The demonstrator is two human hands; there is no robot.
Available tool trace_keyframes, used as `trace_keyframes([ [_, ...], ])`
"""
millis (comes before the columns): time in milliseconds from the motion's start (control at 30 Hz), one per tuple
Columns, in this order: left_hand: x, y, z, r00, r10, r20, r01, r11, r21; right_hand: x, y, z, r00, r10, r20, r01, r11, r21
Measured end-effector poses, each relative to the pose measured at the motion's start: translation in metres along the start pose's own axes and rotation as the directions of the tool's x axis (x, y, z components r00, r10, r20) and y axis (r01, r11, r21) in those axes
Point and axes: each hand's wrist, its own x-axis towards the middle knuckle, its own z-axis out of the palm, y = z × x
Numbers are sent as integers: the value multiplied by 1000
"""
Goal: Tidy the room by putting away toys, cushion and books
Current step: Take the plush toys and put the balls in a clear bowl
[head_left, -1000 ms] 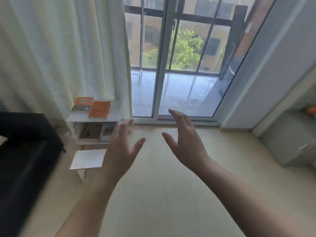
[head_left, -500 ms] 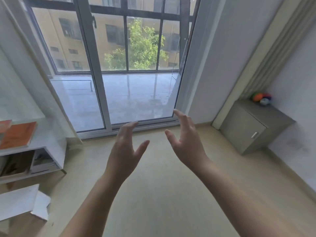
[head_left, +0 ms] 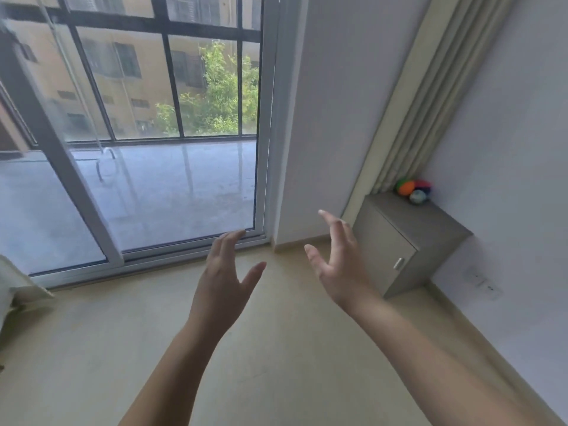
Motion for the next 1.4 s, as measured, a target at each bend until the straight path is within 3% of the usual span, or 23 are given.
trace_keyframes([
  [333,156,50,194,999,27,29,-25,998,-59,146,181,-70,999,25,-47,-27,999,-42],
  [667,344,131,382,981,121,152,-103,987,-120,296,365,-156,979,170,-114,-179,982,-64],
  [1033,412,198,582,977,96,191,-86,995,-59,393,566,-227,978,202,-59,-204,979,-27],
  [1400,498,257,761,958,-71,276,72,997,4,502,759,-299,908,416,-48,-414,909,52],
])
